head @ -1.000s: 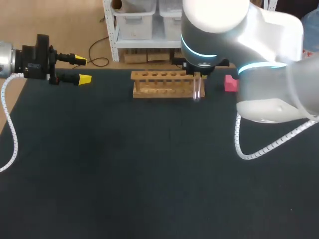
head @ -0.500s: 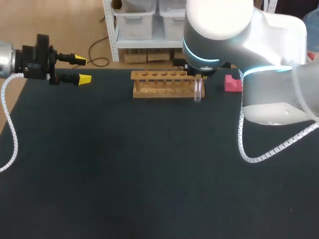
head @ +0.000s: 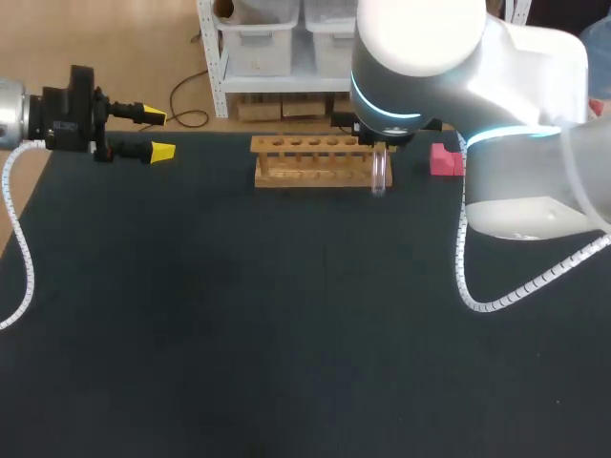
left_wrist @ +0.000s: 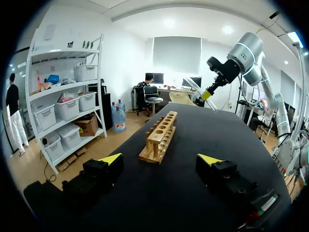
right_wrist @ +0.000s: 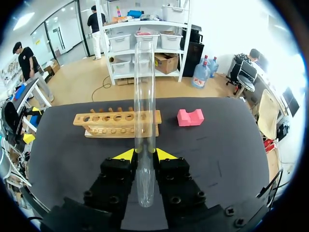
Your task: Grasp the test tube, adjust it, and insert it.
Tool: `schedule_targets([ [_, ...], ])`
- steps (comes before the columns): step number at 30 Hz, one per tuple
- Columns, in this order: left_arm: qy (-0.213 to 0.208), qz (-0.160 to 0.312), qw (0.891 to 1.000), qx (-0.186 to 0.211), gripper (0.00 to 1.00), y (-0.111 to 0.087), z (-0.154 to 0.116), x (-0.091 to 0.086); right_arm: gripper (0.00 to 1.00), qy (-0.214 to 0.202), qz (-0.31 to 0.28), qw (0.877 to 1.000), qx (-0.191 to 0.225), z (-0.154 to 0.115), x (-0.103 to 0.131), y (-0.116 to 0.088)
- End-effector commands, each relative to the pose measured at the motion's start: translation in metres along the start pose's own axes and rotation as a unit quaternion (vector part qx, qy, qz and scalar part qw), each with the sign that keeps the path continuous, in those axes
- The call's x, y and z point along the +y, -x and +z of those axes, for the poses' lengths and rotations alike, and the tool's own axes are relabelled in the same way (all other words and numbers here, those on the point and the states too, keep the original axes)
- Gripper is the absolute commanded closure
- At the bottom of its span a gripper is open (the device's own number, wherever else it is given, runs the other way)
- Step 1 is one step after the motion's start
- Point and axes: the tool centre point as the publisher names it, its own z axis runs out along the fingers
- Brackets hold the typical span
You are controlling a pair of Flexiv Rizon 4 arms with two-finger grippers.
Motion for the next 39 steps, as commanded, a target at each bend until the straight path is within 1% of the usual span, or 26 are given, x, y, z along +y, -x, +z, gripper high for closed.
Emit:
schedule_targets([
  [1,0.001,0.002,1.000,-0.002,0.00,-0.001,0.000,0.000,1.00,0.001,0.001,1.000,-0.003,0.000,-0.001,-0.001],
  [6,0.001,0.002,1.000,-0.002,0.00,-0.001,0.000,0.000,1.00,0.001,0.001,1.000,-0.003,0.000,-0.001,-0.001],
  [9,0.001,0.002,1.000,-0.002,0.00,-0.001,0.000,0.000,1.00,-0.009,0.027,0.999,-0.042,0.003,0.000,0.005],
  [10,0.001,0.002,1.000,-0.002,0.00,-0.001,0.000,0.000,1.00,-0.012,0.029,0.998,-0.062,0.004,0.002,0.006],
  [11,0.001,0.002,1.000,-0.002,0.00,-0.001,0.000,0.000,1.00,-0.012,0.026,0.996,-0.082,0.004,0.004,0.008],
  [12,0.001,0.002,1.000,-0.002,0.00,-0.001,0.000,0.000,1.00,-0.016,0.009,0.995,-0.102,0.005,0.006,0.009],
  [13,0.001,0.002,1.000,-0.002,0.00,-0.001,0.000,0.000,1.00,-0.018,0.018,0.994,-0.109,0.006,0.008,0.010],
  [15,0.001,0.002,1.000,-0.002,0.00,-0.001,0.000,0.000,1.00,-0.023,0.011,0.990,-0.137,0.007,0.011,0.013],
  [20,0.001,0.002,1.000,-0.002,0.00,-0.001,0.000,0.000,1.00,-0.032,0.025,0.982,-0.186,0.008,0.017,0.022],
  [24,0.001,0.002,1.000,-0.002,0.00,-0.001,0.000,0.000,1.00,-0.044,0.046,0.975,-0.213,0.008,0.016,0.032],
  [31,0.001,0.002,1.000,-0.002,0.00,-0.001,0.000,0.000,1.00,-0.046,0.067,0.964,-0.253,0.009,0.015,0.050],
  [34,0.001,0.002,1.000,-0.002,0.00,-0.001,0.000,0.000,1.00,-0.038,0.076,0.961,-0.264,0.010,0.015,0.057],
  [39,0.001,0.002,1.000,-0.002,0.00,-0.001,0.000,0.000,1.00,-0.017,0.071,0.956,-0.283,0.011,0.018,0.067],
])
